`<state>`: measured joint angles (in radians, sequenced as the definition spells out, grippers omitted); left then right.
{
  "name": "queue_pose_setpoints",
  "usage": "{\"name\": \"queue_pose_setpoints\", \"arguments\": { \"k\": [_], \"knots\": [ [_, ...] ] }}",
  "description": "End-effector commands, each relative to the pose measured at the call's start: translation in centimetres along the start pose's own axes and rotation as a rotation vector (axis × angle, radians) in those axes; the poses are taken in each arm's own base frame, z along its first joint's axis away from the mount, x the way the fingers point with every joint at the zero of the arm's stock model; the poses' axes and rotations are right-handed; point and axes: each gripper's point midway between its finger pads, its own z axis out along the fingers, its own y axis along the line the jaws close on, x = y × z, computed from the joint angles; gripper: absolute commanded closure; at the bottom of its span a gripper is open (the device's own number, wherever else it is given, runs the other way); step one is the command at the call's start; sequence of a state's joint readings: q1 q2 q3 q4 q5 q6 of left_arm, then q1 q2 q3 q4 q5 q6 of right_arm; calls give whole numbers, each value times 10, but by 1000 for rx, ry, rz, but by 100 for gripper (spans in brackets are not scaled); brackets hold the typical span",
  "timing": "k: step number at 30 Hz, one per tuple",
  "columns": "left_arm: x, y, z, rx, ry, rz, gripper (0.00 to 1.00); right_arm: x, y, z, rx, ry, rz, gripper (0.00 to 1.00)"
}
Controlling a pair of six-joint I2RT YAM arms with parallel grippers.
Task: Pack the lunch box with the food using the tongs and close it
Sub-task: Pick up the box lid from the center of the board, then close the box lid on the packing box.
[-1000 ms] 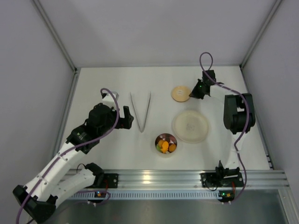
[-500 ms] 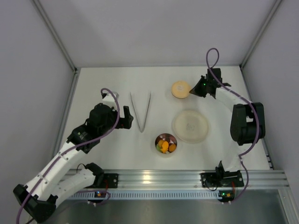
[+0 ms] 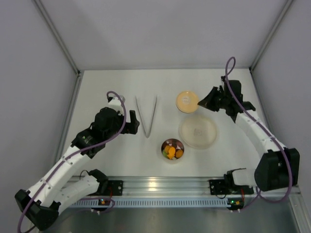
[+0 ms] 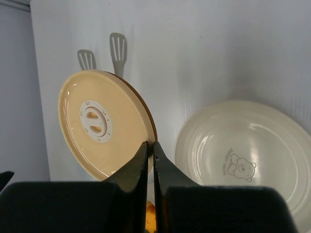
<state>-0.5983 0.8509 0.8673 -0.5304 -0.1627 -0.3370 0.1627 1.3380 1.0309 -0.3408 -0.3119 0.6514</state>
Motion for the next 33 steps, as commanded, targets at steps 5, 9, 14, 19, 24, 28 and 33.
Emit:
{"name": "queue_pose_setpoints", "arguments": {
  "k": [5,9,14,19,24,28,33],
  "knots": [
    [-7,-11,1,57,-22,-3,1,66,19,-56,-43,117,-103,100],
    [-7,-13,-1,70,-24,-3,1,106,28,-73,-71,180,-145,100],
    [-7,-16,0,82,-22,-2,1,145,24,-83,-53,247,-182,100],
    [-7,-17,1,90,-20,-2,1,174,21,-80,-46,301,-192,100],
    [-6,-17,1,91,-15,-1,1,190,19,-70,-46,333,-190,100],
    [-6,-18,1,95,-16,-1,1,198,11,-61,-29,348,-189,100],
    [-4,-17,2,93,-10,-1,1,205,13,-49,-33,366,-184,100]
  ]
}}
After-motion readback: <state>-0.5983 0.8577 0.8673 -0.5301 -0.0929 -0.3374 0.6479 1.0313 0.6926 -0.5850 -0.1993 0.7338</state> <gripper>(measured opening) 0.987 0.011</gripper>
